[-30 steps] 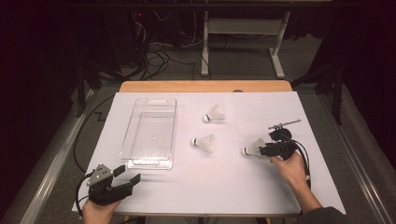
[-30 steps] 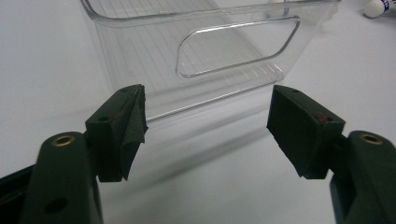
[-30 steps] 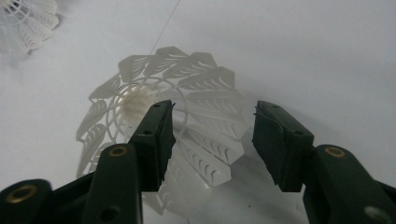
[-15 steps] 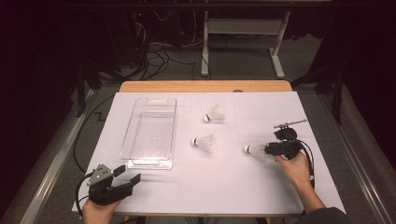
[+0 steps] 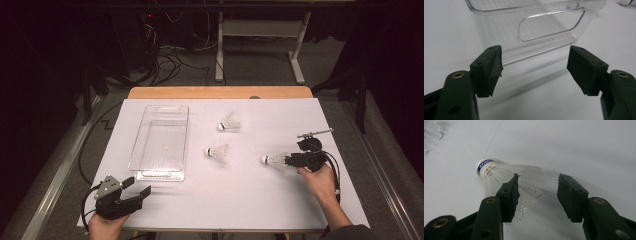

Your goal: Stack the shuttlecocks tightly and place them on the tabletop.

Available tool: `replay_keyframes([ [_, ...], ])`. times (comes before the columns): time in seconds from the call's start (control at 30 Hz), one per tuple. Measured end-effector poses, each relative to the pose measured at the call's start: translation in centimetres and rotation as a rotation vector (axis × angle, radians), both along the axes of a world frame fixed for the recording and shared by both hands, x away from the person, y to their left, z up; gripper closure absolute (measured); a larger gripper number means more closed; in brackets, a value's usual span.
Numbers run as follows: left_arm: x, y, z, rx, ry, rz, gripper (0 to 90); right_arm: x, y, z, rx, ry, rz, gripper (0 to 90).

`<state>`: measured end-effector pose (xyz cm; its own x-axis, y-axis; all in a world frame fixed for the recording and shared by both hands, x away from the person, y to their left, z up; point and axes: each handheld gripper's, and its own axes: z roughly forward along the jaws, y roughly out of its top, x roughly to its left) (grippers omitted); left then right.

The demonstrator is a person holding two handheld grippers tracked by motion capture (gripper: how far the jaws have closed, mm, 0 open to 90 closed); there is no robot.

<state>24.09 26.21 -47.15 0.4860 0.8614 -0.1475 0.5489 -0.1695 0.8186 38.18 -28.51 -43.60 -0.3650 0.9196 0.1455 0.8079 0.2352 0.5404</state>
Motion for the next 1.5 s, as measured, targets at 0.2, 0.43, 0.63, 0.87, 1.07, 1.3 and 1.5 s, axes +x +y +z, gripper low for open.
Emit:
replay_keyframes([
  [0.2, 0.0, 0.0, 0.0, 0.0, 0.002, -0.002, 29.5, -0.3, -0.3, 0.0, 0.002, -0.018, -0.011, 50.7],
  [0.43, 0.1, 0.0, 0.0, 0.002, 0.001, -0.004, 29.5, -1.0, -0.6, -0.1, 0.014, -0.038, -0.015, 50.5],
  [0.63, 0.0, -0.1, 0.1, 0.002, -0.003, -0.007, 29.6, -1.5, -1.0, -0.1, 0.024, -0.052, -0.032, 50.2],
  [0.87, 0.0, 0.1, 0.1, -0.003, -0.007, -0.001, 29.7, -2.4, -1.6, 0.0, 0.025, -0.089, -0.025, 49.7],
  [1.07, -0.1, 0.0, 0.2, 0.004, -0.01, -0.002, 29.7, -3.8, -2.1, -0.1, 0.027, -0.109, -0.022, 50.2],
  [1.3, 0.0, -0.1, 0.1, 0.004, -0.009, -0.006, 30.0, -5.6, -1.9, 0.4, 0.057, -0.117, 0.0, 51.1],
  [1.5, -0.1, -0.1, 0.2, 0.004, -0.012, 0.001, 30.0, -6.7, -0.6, 1.1, 0.068, -0.135, 0.037, 51.6],
])
